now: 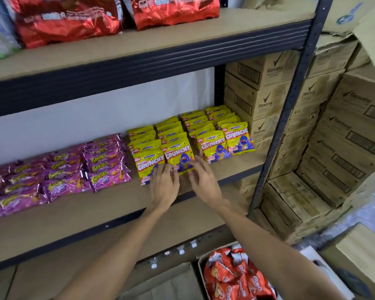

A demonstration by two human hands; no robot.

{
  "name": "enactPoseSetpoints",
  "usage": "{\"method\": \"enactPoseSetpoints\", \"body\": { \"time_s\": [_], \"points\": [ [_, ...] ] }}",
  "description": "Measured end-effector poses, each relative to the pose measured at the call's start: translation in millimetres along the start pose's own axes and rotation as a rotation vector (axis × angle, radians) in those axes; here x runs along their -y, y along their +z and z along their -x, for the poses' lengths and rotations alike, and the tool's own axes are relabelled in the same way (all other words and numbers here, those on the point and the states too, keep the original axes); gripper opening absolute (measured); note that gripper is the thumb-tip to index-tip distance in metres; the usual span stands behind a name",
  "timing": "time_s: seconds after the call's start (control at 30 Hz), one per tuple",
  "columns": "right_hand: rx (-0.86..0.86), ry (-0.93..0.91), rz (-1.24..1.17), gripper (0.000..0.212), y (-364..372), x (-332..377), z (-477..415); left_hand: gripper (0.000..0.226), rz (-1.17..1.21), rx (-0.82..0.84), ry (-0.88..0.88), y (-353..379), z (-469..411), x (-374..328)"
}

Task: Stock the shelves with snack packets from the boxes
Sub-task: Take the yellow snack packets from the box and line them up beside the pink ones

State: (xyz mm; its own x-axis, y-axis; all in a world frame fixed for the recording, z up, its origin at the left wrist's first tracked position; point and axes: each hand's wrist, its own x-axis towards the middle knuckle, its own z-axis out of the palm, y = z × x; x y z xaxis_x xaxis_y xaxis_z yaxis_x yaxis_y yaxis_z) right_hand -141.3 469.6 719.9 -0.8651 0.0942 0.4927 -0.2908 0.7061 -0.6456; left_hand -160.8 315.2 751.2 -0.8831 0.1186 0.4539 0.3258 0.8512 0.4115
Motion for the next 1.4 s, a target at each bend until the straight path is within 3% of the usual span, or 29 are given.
{"method": "enactPoseSetpoints", "body": {
  "time_s": [0.1, 0.3, 0.53, 0.63, 0.9, 0.97, 1.1, 1.23, 1.33, 1.4],
  "points": [
    [-0.002, -0.052, -0.035, 0.032, 21.2, 24.8, 14.2, 0.017, 0.0, -0.014, 0.049, -18.6, 24.5, 27.7],
    [-0.036, -0.06, -0.017, 0.018, 60.8, 77.6, 57.6, 0.036, -0.124, 0.018, 0.097, -54.4, 75.8, 88.6],
    [-0.055, -0.102, 0.0, 0.022, 116.8, 133.9, 107.2, 0.025, -0.157, -0.05, 0.19, -94.5, 129.6, 153.2],
    [0.03, -0.103, 0.007, 0.023, 138.9, 148.7, 136.9, 0.021, -0.11, -0.059, 0.203, -100.9, 158.8, 170.9],
    [0.254, 0.101, 0.024, 0.026, 185.3, 153.0, 223.5, 0.028, 0.048, 0.32, -0.026, -93.5, 249.4, 227.3],
    [0.303, 0.081, 0.061, 0.026, 182.3, 152.3, 236.5, 0.027, 0.064, 0.388, -0.038, -94.5, 261.5, 227.8],
    [0.507, 0.225, 0.092, 0.022, 200.2, 144.7, 279.4, 0.025, 0.041, 0.611, -0.189, -83.9, 294.6, 242.2],
    [0.63, 0.317, 0.114, 0.031, 215.1, 128.6, 298.6, 0.03, -0.107, 0.665, -0.187, -66.0, 299.8, 251.6],
    [0.661, 0.364, 0.135, 0.048, 229.3, 109.5, 314.1, 0.031, 0.018, 0.714, -0.249, -47.0, 310.5, 263.1],
    [0.685, 0.363, 0.135, 0.048, 241.8, 98.2, 313.2, 0.028, 0.061, 0.683, -0.26, -29.2, 314.8, 273.1]
  ]
}}
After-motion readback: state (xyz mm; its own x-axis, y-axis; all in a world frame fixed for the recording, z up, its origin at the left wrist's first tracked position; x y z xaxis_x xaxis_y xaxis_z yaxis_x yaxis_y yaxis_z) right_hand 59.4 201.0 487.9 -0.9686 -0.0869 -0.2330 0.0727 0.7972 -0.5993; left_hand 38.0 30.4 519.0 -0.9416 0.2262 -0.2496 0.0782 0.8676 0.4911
